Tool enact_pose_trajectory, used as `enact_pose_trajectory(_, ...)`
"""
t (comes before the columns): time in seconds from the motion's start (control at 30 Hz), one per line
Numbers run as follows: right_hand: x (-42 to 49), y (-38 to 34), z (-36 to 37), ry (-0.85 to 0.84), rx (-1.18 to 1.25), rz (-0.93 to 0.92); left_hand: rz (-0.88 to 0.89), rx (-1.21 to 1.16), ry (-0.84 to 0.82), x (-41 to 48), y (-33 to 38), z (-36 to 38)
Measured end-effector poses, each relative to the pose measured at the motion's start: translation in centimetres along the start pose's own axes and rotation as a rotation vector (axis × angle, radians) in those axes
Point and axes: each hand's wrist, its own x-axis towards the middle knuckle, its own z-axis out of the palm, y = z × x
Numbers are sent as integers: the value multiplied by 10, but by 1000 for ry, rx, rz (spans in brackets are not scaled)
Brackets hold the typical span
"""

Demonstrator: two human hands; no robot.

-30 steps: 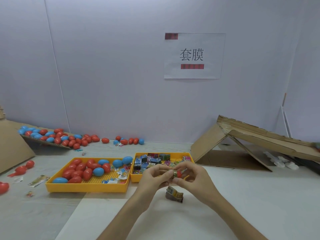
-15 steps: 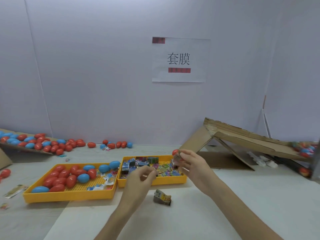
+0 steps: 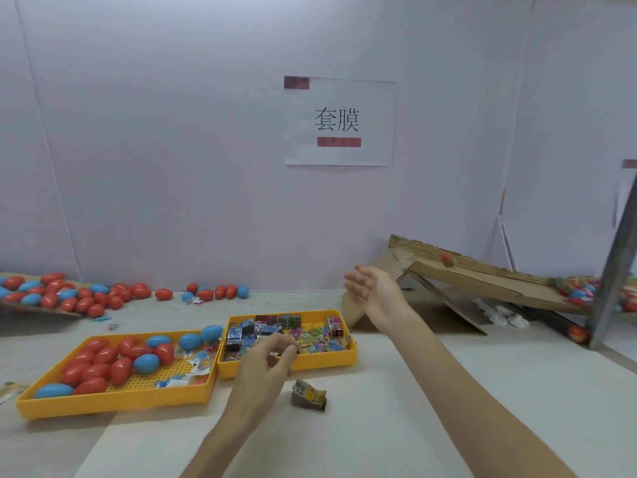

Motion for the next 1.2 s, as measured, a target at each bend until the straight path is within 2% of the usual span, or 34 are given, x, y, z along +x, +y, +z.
enact_pose_trajectory(0.17,-25,37,-12,-51,-501,-185,28,114,40,0,-2,-4)
enact_pose_trajectory(0.3,-49,63,-19,-342,-822,-306,46,199,127,5,-2,-15)
enact_pose_trajectory(0.4,-64,74,-19,-462,-973,-344,40,247,285,13,-4,-39)
enact_pose_trajectory(0.53,-76,85,-18,-577,-1139,-391,-28,589,533,16,-21,-73)
enact_pose_trajectory(0.73,-76,77,-22,-619,-1239,-357,-397,736,382,17,-42,-98)
enact_pose_trajectory(0.87,-74,74,-27,-661,-1308,-348,-418,677,339,18,-45,-100)
enact_pose_trajectory(1.0,-75,78,-26,-666,-1260,-353,-434,725,284,16,-45,-101)
enact_pose_trajectory(1.1,-75,79,-25,-661,-1242,-355,-375,681,366,17,-44,-99)
enact_pose_trajectory(1.2,-73,80,-25,-630,-1230,-365,-326,799,542,18,-42,-106)
